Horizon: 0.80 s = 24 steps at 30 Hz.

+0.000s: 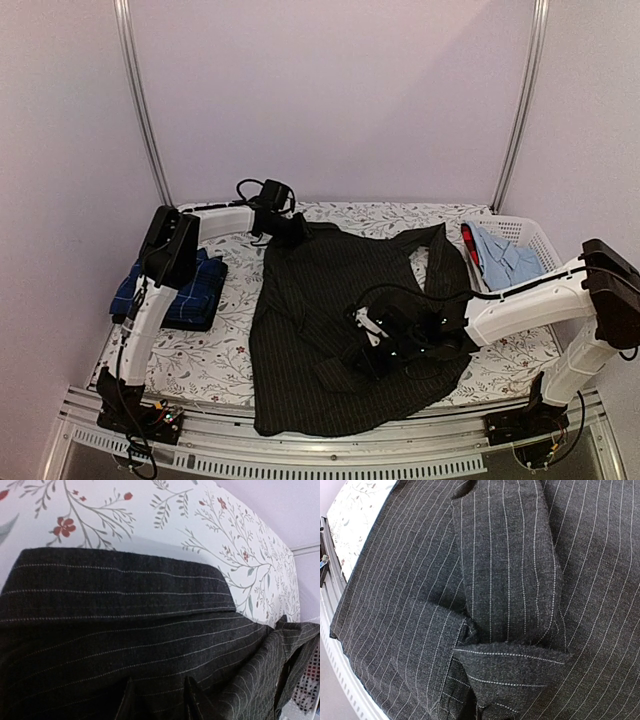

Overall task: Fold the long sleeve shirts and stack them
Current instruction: Adjust the flattened shirt at the center of the board.

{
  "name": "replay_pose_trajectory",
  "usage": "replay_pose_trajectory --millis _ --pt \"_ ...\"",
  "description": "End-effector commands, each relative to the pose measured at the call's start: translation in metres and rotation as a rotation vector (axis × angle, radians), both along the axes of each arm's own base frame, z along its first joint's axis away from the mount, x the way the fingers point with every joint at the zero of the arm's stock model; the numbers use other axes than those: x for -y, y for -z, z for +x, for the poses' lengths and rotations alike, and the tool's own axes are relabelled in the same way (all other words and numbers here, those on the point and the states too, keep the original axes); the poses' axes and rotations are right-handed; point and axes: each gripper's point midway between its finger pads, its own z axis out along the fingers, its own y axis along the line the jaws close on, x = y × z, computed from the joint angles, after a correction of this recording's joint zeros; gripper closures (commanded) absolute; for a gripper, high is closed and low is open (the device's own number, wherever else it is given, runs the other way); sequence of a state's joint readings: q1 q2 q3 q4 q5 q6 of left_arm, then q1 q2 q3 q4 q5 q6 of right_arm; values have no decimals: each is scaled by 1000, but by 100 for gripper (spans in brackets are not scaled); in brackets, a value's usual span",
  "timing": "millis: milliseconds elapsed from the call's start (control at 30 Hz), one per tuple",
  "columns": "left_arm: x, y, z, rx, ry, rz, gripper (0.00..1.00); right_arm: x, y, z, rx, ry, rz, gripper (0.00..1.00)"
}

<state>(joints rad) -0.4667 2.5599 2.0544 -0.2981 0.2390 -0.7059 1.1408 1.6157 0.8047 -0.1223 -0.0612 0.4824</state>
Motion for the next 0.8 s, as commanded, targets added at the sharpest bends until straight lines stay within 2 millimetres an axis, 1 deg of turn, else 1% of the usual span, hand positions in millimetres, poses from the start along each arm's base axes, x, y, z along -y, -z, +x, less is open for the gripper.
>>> replay_pose_trajectory --millis 0,100,200,267,333,400,467,533,567,600,633,667,700,767 --pt "-44 26 30 -64 -106 -6 65 -4 -10 0 12 -7 5 100" --pt "-47 20 51 -41 -115 -68 65 -11 -11 3 13 -8 15 100" --pt "-51 10 71 -8 -120 -137 63 -19 -13 9 10 -5 25 100" --pt "-51 2 81 17 -107 -186 62 -23 -15 16 7 6 33 100" --pt "-51 -13 90 58 -80 -231 62 -27 -20 26 6 20 51 100" --pt "-51 -34 97 118 -53 -262 60 -30 -25 38 6 39 66 100" --pt "-49 -63 102 190 -18 -288 56 -35 -32 53 13 56 86 100" --pt "-49 -90 106 254 16 -315 50 -41 -35 72 15 78 102 100" --pt "-50 -103 108 279 24 -332 50 -43 -39 84 12 99 116 100" --pt "-50 -115 109 302 41 -350 50 -44 -35 95 -6 118 119 100" --pt "-49 -126 108 321 61 -368 49 -46 -36 106 -15 133 135 100" --pt "-49 -135 107 333 71 -376 49 -48 -34 115 -30 150 143 100" --pt "-48 -145 105 351 83 -380 48 -49 -28 124 -43 167 141 100" --pt "-46 -163 100 383 108 -384 47 -53 -27 140 -61 191 161 100"
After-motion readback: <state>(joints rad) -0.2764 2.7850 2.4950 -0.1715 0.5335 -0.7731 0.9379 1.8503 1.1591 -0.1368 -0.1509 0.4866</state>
